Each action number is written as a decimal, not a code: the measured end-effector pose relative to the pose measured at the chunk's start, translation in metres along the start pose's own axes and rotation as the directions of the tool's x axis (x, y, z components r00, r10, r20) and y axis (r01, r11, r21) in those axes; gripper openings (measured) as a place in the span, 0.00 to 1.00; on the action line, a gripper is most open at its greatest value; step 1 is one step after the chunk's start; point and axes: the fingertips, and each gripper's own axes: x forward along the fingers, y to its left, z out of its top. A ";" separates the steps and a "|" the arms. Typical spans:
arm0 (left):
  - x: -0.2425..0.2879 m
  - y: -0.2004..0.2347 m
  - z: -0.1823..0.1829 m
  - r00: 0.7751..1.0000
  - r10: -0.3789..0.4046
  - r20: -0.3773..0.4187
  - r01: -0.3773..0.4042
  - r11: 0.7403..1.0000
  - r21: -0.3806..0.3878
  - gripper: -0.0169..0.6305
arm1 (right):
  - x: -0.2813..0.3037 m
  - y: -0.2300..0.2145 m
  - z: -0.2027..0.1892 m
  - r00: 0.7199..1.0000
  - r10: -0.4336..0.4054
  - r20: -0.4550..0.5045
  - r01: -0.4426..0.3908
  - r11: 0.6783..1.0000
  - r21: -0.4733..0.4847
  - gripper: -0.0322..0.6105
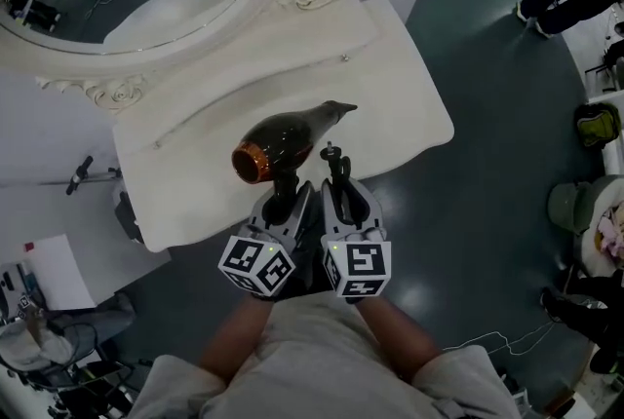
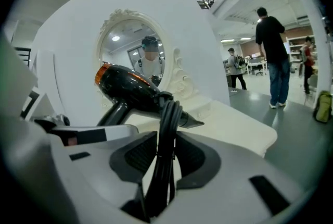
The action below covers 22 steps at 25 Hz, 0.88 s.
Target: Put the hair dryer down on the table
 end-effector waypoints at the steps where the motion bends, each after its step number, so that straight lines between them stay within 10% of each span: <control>1: 0.003 0.002 -0.003 1.000 0.006 -0.003 -0.006 1.000 -0.019 0.20 | 0.003 -0.002 -0.001 1.000 0.002 -0.005 -0.002 1.000 -0.002 0.23; 22: 0.038 0.036 -0.027 0.996 0.077 -0.054 -0.087 0.971 -0.222 0.20 | 0.031 -0.032 -0.012 0.998 -0.030 -0.047 0.030 1.000 0.001 0.22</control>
